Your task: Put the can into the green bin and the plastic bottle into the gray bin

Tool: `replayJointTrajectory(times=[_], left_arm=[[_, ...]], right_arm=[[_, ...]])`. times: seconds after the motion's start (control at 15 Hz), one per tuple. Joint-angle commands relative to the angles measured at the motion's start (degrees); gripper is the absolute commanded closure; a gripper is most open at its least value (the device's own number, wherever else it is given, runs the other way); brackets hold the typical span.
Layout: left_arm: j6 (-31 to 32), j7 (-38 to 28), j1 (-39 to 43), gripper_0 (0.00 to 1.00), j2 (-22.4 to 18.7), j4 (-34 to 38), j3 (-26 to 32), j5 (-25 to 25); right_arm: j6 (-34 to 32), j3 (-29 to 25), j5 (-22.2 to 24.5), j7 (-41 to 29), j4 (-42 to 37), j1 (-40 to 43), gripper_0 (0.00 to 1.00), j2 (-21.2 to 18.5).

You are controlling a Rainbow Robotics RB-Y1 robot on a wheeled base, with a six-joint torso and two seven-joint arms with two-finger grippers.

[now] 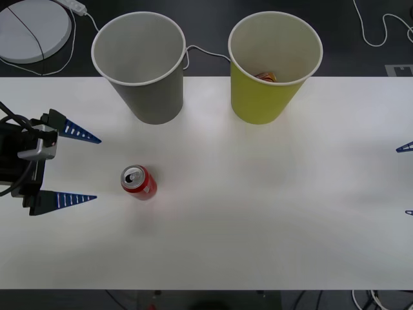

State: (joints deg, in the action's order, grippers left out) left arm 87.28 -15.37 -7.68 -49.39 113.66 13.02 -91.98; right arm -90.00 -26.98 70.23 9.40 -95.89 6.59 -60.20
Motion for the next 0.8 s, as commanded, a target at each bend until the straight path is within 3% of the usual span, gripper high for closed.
replayJointTrajectory(times=[0.07, 0.33, 0.8], left_arm=[[0.09, -0.1, -0.05, 0.0, -0.45, -0.1, -0.02, 0.05], [-0.09, 1.57, 0.3, 0.0, -0.45, -4.58, -0.02, 3.13], [-2.99, 18.8, 0.3, 0.0, -0.45, -21.46, -3.0, 10.86]], right_arm=[[0.0, 0.0, 0.0, 0.0, 0.0, 0.0, 0.0, 0.0], [0.0, 0.0, 0.0, 0.0, 0.0, 0.0, 0.0, 0.0], [0.0, 0.0, 0.0, 0.0, 0.0, 0.0, 0.0, 0.0]])
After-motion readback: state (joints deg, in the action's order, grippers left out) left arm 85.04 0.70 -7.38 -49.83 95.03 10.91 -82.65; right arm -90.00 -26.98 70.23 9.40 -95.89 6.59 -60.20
